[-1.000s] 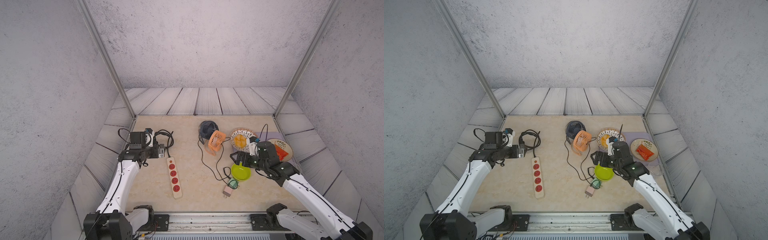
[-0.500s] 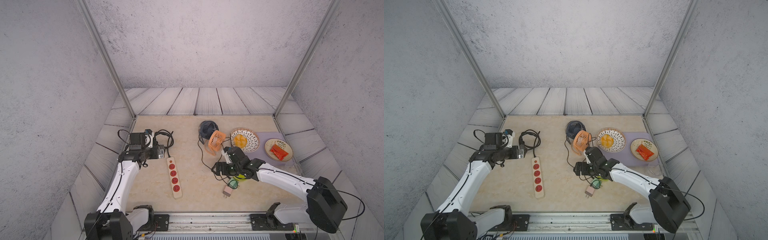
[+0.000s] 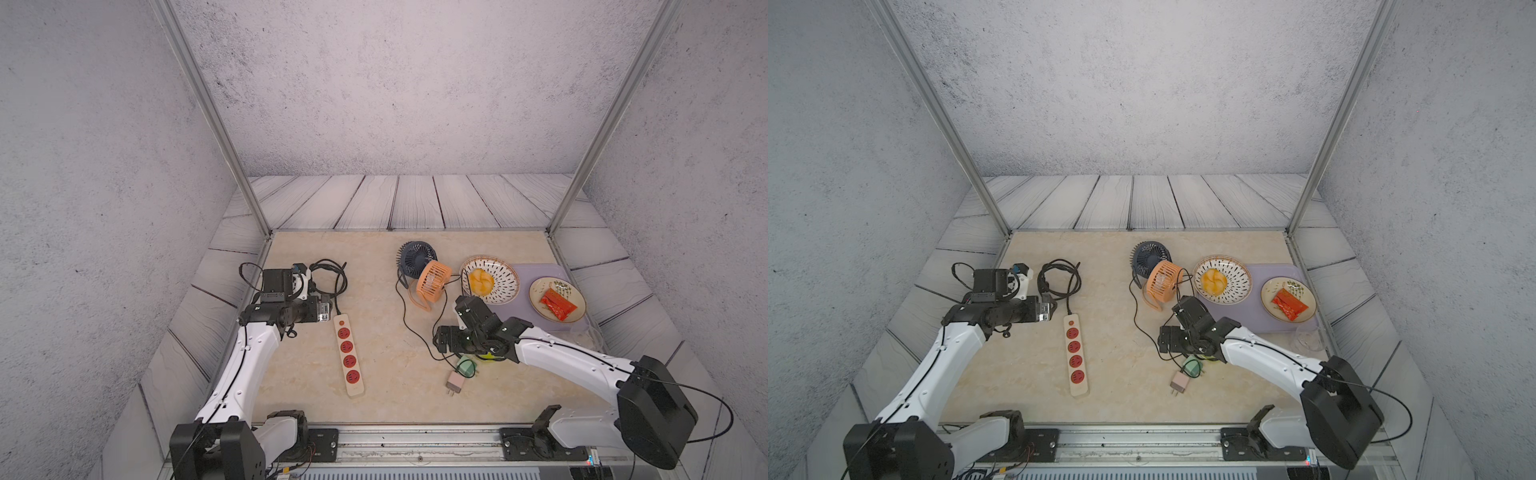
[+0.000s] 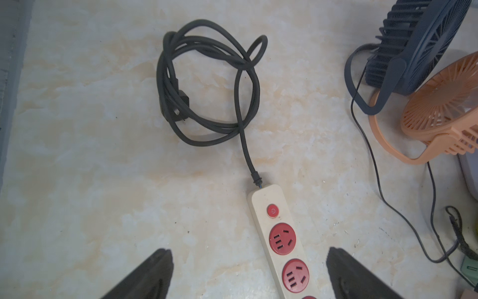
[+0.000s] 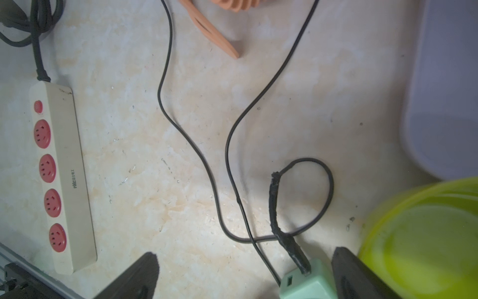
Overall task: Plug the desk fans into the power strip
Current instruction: Move the socket to the center of the board.
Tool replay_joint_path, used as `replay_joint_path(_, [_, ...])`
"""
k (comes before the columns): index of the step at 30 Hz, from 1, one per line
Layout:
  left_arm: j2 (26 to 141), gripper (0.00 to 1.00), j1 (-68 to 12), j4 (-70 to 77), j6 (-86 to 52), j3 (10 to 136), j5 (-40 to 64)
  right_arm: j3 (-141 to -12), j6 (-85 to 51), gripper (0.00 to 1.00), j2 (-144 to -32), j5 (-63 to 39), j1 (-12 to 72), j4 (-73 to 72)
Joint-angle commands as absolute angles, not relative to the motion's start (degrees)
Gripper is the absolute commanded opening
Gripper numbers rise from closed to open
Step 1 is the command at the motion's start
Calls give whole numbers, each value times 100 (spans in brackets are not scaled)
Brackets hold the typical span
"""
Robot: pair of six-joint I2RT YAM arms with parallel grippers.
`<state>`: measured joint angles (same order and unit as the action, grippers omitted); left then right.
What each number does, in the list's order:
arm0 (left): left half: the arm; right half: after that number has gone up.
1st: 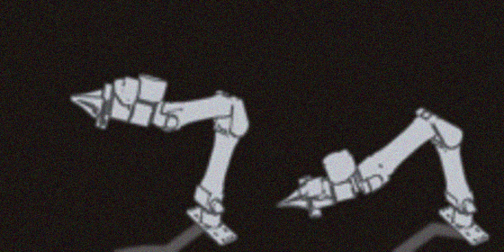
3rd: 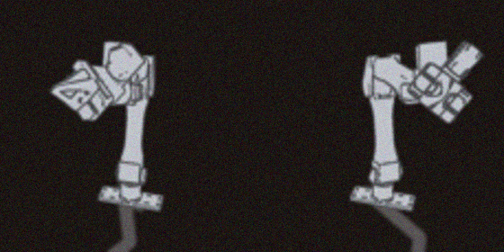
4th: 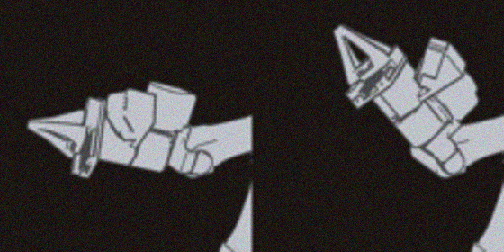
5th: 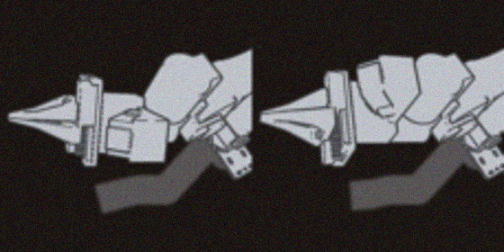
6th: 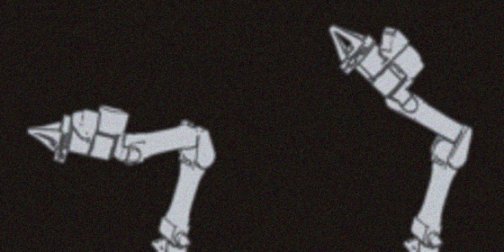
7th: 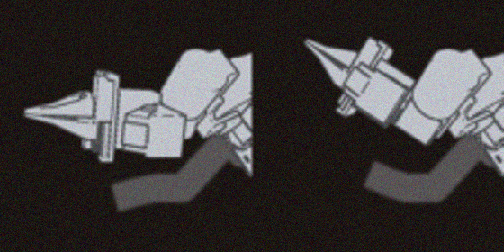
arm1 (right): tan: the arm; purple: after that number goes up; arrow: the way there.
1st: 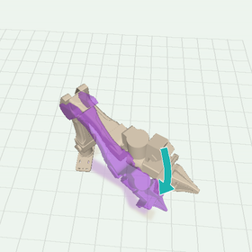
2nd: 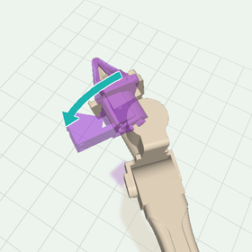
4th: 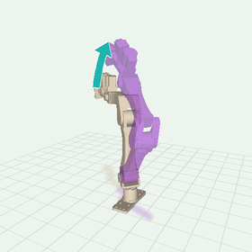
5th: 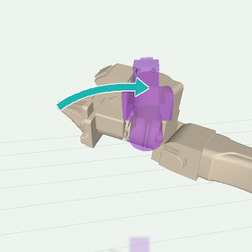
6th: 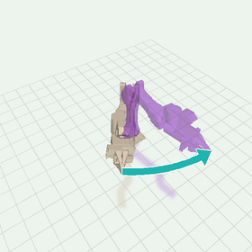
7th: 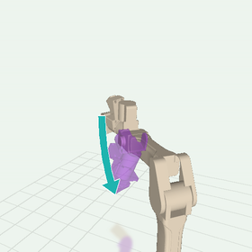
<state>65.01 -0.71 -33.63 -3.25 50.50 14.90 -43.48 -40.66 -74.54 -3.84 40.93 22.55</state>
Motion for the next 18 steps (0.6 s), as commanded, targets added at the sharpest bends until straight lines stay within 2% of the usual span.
replay_joint_path(1, [6582,100,-360,-3681,-168,4873,1389,-4428,-4033,99,-7352,-367,4078,2376])
replay_joint_path(7, [6459,99,-707,-3369,-863,4188,1920,-4473,-3948,99,-7367,-589,4087,2124])
replay_joint_path(11, [6590,98,-957,-3192,-1094,4074,1578,-4343,-3997,99,-7293,-642,4089,1941])
replay_joint_path(18, [7648,88,-1321,-3093,-1154,4510,1267,-4281,-4062,99,-7114,-588,4085,1956])
